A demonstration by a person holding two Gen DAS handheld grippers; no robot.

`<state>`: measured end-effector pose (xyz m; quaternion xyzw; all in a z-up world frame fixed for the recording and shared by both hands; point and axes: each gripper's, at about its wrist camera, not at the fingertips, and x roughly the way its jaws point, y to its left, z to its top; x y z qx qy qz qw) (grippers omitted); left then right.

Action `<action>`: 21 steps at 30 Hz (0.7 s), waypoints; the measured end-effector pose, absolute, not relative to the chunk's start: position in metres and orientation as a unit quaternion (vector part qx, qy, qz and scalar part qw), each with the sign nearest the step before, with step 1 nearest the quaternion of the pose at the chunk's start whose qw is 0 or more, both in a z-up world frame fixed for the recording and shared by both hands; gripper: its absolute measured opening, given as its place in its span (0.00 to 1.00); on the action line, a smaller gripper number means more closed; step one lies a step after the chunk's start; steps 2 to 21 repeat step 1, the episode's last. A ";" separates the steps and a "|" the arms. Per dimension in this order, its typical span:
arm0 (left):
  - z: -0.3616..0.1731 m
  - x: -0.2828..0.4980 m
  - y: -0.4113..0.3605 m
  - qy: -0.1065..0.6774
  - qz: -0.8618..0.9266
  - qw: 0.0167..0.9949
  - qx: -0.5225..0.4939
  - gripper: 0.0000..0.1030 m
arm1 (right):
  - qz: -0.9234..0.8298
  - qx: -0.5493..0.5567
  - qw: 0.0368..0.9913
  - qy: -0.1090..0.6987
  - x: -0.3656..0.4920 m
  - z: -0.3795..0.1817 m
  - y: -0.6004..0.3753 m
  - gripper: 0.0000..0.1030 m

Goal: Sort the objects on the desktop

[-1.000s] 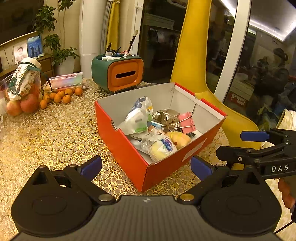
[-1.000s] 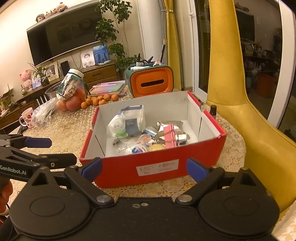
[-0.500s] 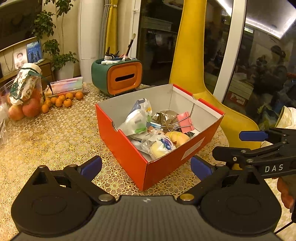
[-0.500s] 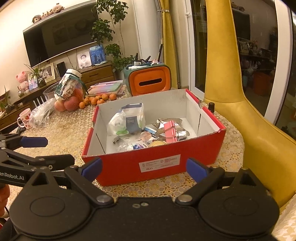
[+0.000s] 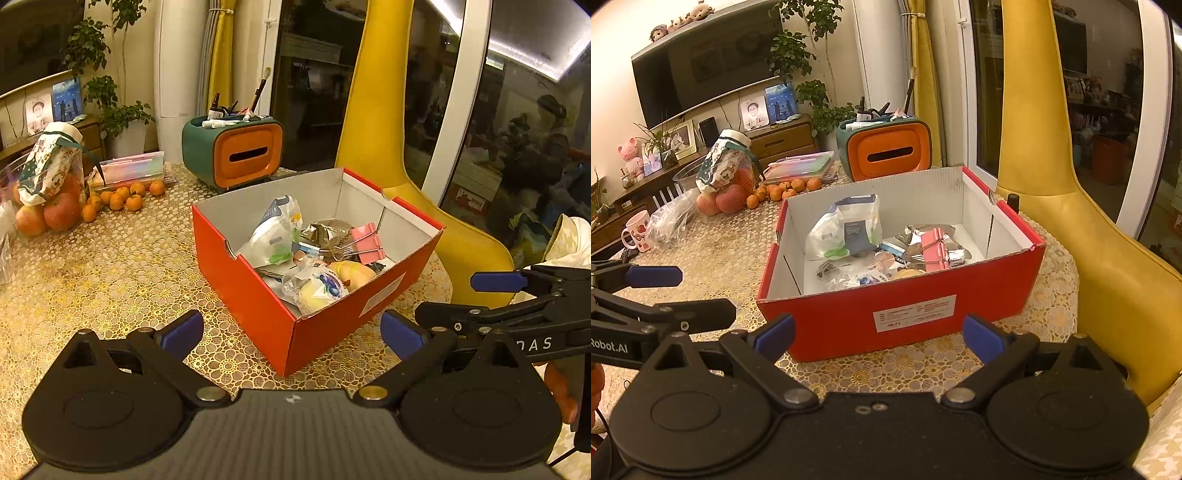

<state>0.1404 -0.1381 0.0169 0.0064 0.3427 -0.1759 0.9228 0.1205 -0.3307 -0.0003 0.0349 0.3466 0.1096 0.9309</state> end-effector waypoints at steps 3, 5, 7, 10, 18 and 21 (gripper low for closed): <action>0.017 0.141 -0.137 0.344 -0.179 0.922 0.003 1.00 | 0.109 0.035 0.931 0.347 0.120 0.000 -0.330 0.95; 0.017 0.141 -0.137 0.344 -0.179 0.922 0.003 1.00 | 0.109 0.035 0.931 0.347 0.120 0.000 -0.330 0.95; 0.017 0.141 -0.137 0.344 -0.179 0.922 0.003 1.00 | 0.109 0.035 0.931 0.347 0.120 0.000 -0.330 0.95; 0.017 0.141 -0.137 0.344 -0.179 0.922 0.003 1.00 | 0.109 0.035 0.931 0.347 0.120 0.000 -0.330 0.95; 0.017 0.141 -0.137 0.344 -0.179 0.922 0.003 1.00 | 0.109 0.035 0.931 0.347 0.120 0.000 -0.330 0.95; 0.017 0.141 -0.137 0.344 -0.179 0.922 0.003 1.00 | 0.109 0.035 0.931 0.347 0.120 0.000 -0.330 0.95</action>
